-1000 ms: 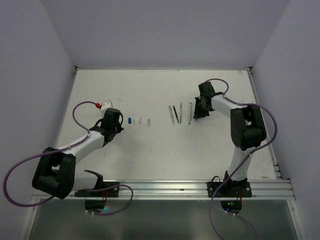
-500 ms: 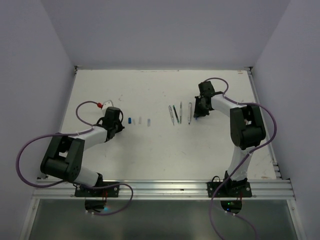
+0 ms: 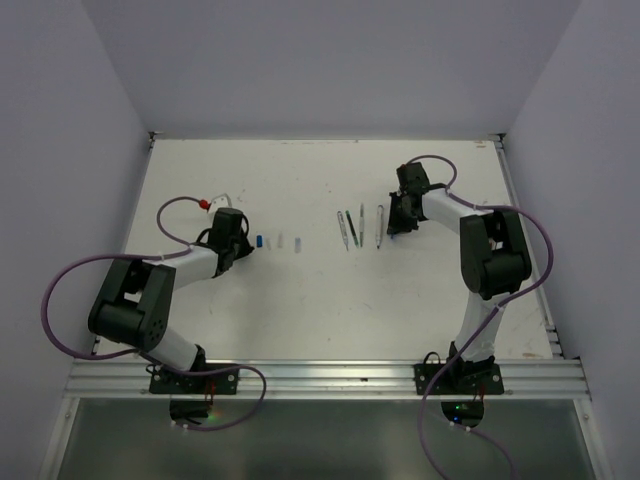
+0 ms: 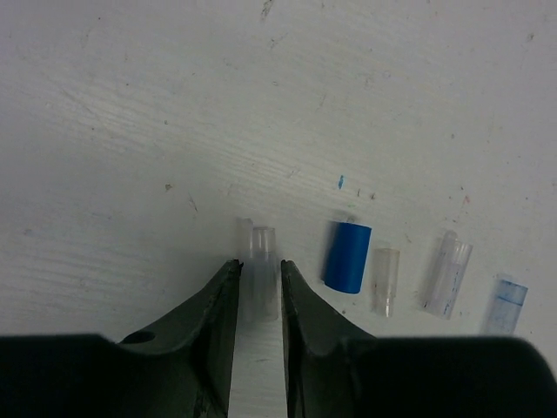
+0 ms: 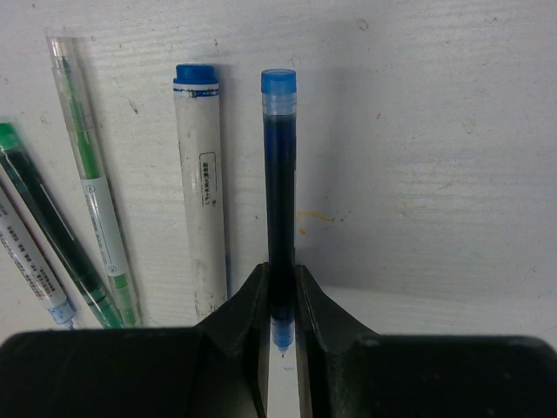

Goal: Open the pen caps

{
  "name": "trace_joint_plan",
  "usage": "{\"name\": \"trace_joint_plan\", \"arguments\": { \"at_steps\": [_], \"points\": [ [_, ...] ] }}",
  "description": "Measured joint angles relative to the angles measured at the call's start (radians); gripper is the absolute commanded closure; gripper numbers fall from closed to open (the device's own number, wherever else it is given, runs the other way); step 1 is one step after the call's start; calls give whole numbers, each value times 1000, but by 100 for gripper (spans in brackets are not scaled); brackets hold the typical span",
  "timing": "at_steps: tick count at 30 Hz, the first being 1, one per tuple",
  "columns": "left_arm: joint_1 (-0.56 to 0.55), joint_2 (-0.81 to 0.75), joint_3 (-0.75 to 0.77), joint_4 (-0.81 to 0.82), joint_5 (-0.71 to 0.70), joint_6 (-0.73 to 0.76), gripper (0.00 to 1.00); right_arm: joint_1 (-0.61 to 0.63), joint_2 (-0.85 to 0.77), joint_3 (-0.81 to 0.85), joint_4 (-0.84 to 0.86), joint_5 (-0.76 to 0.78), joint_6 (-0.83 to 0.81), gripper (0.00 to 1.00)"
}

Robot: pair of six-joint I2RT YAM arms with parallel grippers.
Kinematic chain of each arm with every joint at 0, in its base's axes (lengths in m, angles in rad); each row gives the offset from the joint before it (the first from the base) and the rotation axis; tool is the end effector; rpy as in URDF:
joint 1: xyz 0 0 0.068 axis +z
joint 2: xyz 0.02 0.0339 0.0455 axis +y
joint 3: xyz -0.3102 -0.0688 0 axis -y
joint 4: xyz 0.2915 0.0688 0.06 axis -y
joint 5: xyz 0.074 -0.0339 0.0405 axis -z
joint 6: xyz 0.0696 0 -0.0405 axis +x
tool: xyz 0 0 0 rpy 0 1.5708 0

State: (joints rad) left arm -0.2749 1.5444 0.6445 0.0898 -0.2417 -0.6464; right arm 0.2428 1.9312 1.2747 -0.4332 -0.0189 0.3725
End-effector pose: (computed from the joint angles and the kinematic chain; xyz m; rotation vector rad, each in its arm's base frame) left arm 0.3295 -0.0756 0.1300 -0.5471 2.2923 -0.1623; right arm 0.4495 0.1127 0.1461 0.1675 2.6747 0.2232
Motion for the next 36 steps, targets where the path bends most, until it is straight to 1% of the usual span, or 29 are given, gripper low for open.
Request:
{"name": "trace_joint_plan", "arguments": {
  "at_steps": [1,7,10,11,19,25,29,32,36],
  "points": [
    [0,0,0,1,0,0,69,0,0,0,0,0,0,85],
    [5,0,0,7,3,-1,63,0,0,0,0,0,0,84],
    [11,0,0,10,3,-3,60,0,0,0,0,-2,0,80],
    [12,0,0,11,4,-3,60,0,0,0,0,-2,0,78],
    [17,-22,-2,-3,17,-4,55,0,0,0,1,-3,-1,73],
    [19,-118,-8,-5,53,-7,54,0,-4,0,2,-1,-1,70],
    [19,-216,-52,0,103,-23,53,0,-35,-10,-2,7,0,69],
    [19,-270,-70,-6,130,-26,52,0,-90,-11,-17,29,0,67],
    [19,-333,-70,-12,154,-26,50,0,-202,-11,-41,68,-1,60]
  ]
}}
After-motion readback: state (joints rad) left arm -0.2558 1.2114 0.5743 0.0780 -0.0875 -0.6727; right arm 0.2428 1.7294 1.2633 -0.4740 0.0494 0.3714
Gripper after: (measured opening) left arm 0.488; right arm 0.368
